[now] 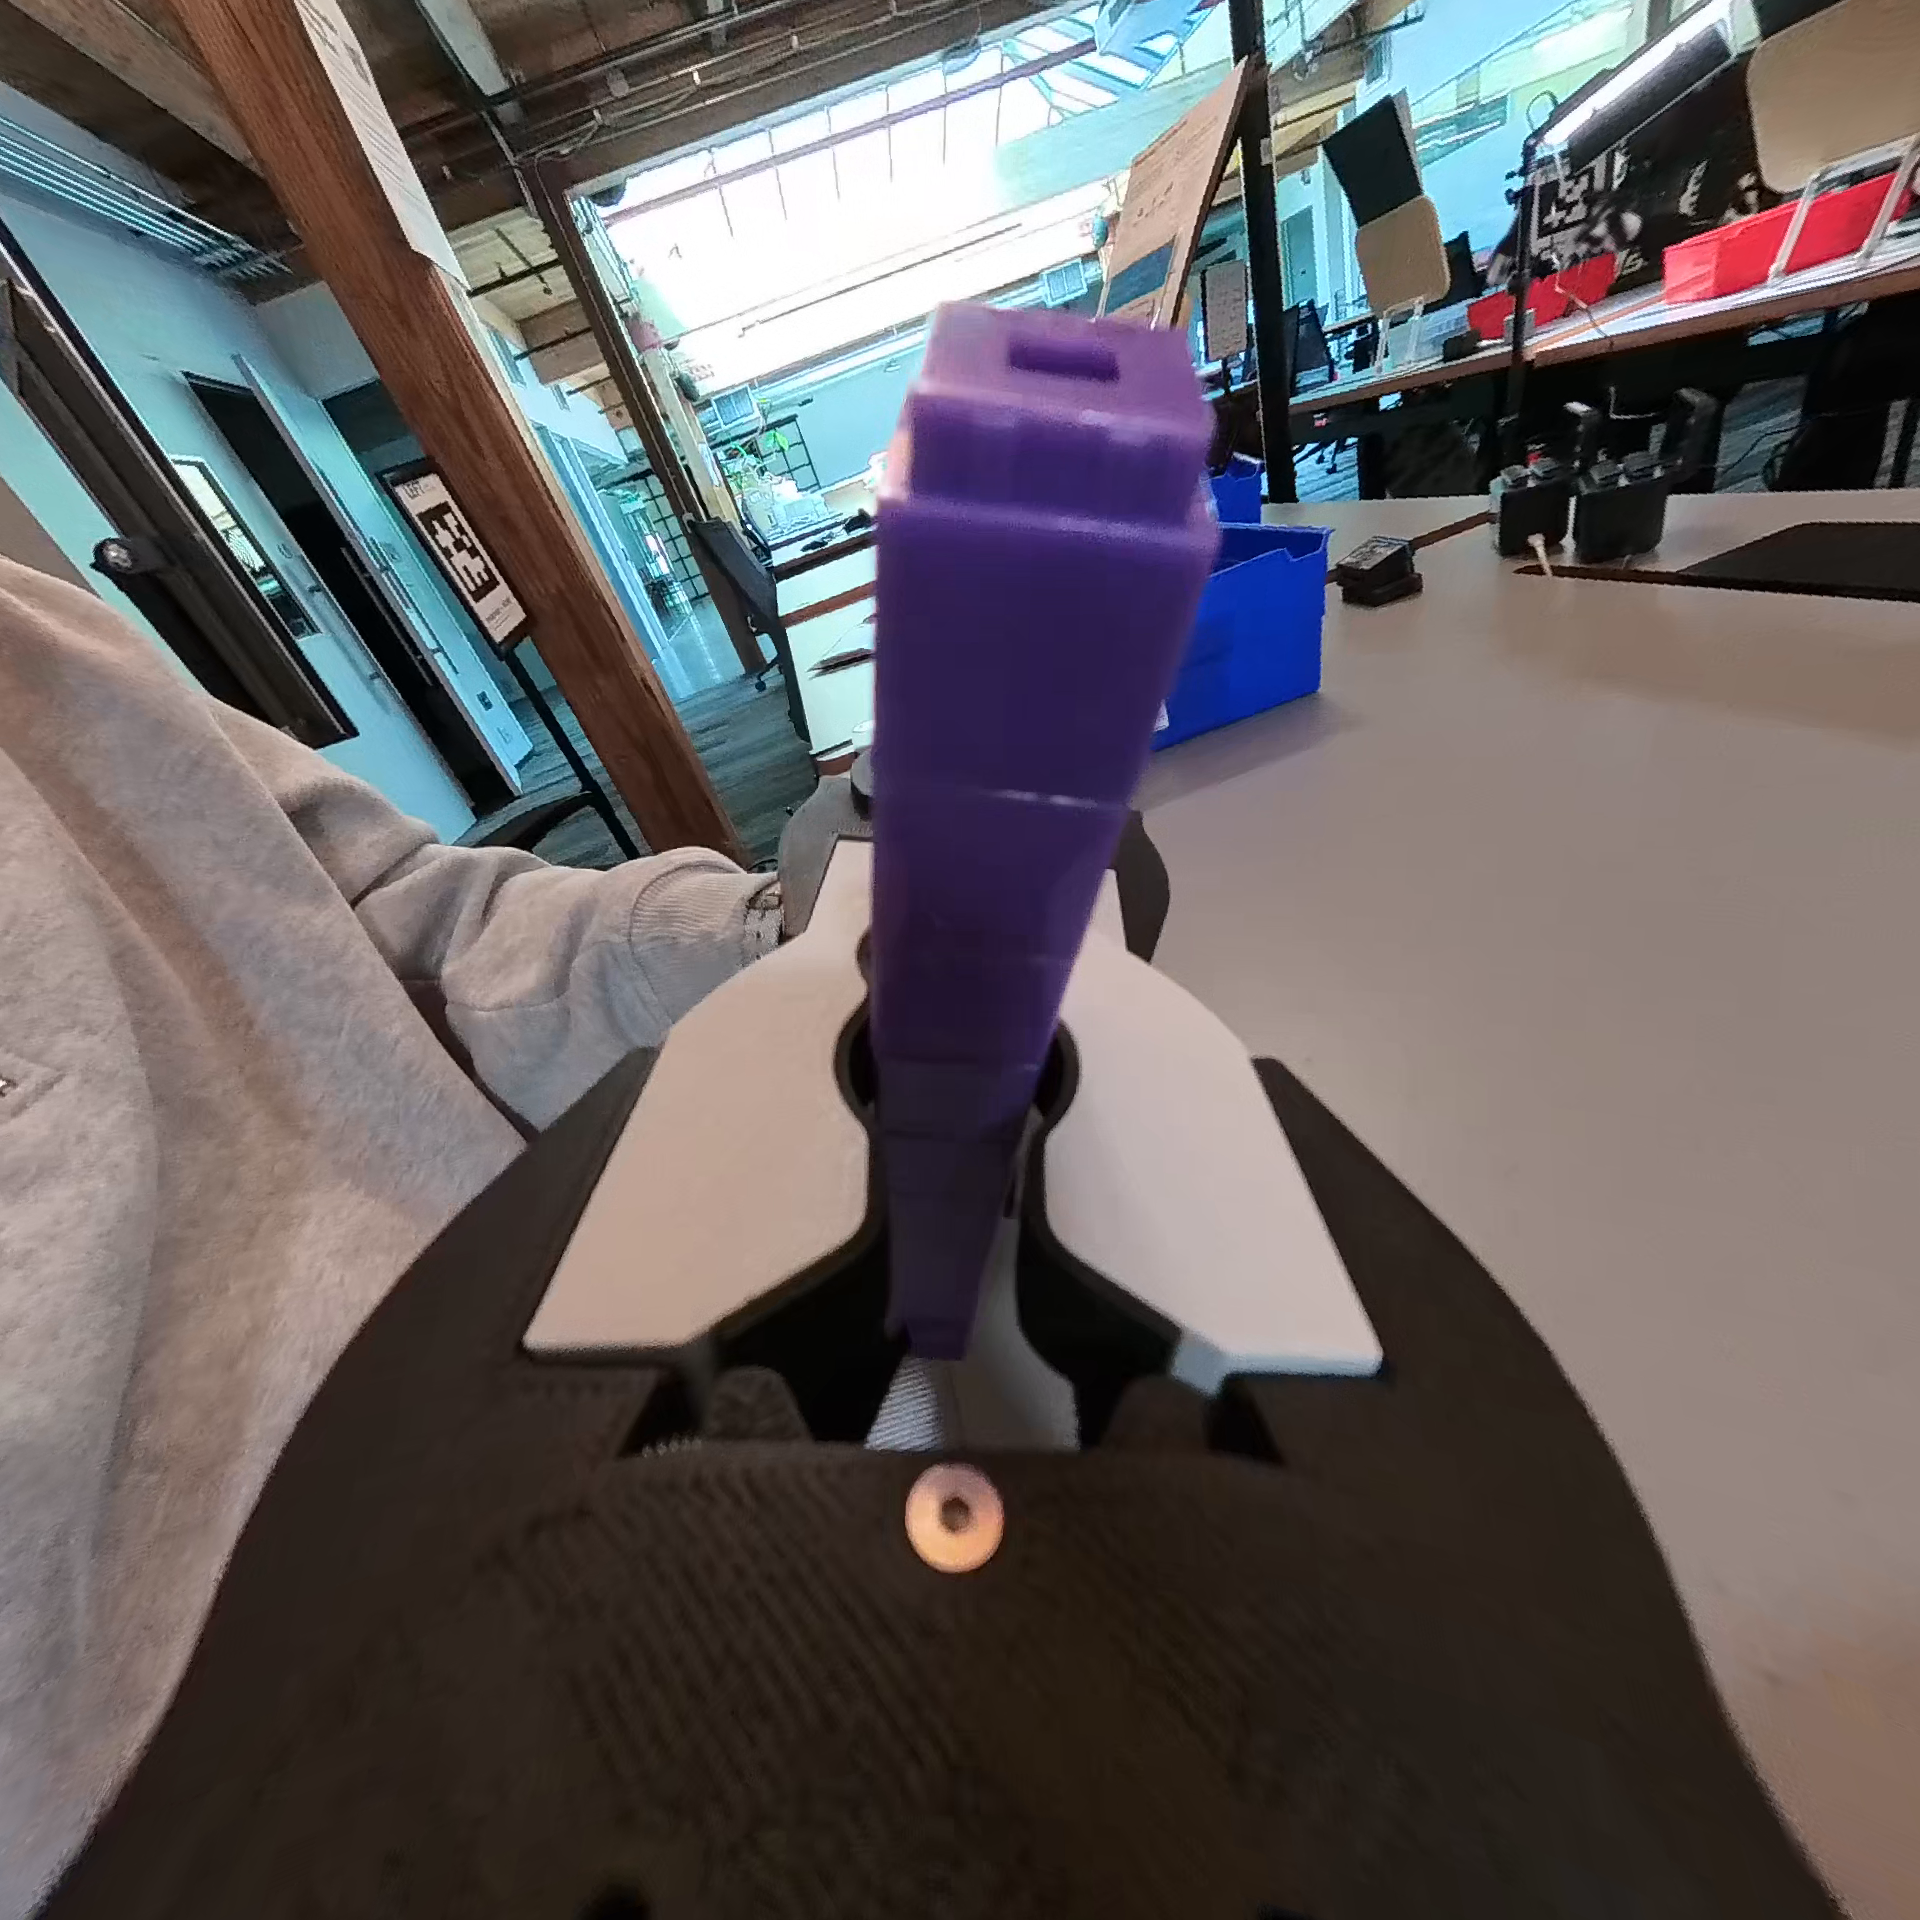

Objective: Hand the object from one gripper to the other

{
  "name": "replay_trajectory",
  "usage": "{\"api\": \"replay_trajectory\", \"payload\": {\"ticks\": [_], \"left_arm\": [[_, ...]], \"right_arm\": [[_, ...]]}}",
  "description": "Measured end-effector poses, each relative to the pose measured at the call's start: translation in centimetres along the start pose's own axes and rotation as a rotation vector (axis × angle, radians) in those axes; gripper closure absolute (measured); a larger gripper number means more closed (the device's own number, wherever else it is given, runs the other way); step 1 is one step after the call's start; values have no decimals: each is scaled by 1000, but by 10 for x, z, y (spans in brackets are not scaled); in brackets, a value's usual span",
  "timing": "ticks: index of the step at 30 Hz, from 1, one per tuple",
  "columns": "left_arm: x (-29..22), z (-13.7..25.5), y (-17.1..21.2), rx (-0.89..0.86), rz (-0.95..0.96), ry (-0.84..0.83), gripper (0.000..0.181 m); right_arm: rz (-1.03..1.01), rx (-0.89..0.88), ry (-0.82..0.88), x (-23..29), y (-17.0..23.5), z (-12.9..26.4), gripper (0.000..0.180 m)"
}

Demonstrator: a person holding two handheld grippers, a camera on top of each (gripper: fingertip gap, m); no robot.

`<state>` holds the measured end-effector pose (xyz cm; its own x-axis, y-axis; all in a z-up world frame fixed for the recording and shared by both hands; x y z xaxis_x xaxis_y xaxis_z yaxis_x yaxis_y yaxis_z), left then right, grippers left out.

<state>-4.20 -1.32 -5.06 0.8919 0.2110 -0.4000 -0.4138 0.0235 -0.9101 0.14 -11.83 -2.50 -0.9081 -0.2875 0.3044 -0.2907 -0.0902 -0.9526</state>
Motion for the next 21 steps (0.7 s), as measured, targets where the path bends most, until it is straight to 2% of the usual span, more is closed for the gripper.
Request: {"api": "replay_trajectory", "payload": {"ticks": [3,6,12,16,21], "left_arm": [[2,1,-1,-29,3,-18,159],[7,6,-3,-75,35,-41,159],[18,23,-8,-239,162,-27,159],[24,34,-11,-335,248,-11,159],[30,45,-13,-410,313,-2,159]], "right_arm": [[30,-33,38,-2,-1,2,154],[85,-112,124,-7,-5,7,131],[202,-257,286,-11,-16,23,107],[302,-295,375,-13,-18,30,101],[415,-233,404,-11,-14,25,99]]}}
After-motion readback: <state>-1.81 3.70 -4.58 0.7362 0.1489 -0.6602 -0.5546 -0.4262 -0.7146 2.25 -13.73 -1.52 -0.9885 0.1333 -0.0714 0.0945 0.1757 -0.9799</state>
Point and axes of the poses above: each gripper's, where its closed fingertips meet, z back along the fingers, y out of its underside, x = y × z across the jaws, the point moved 8 cm from there along z, back along the fingers, and after that the axes turned 1 degree about x, right-handed, at the moved point
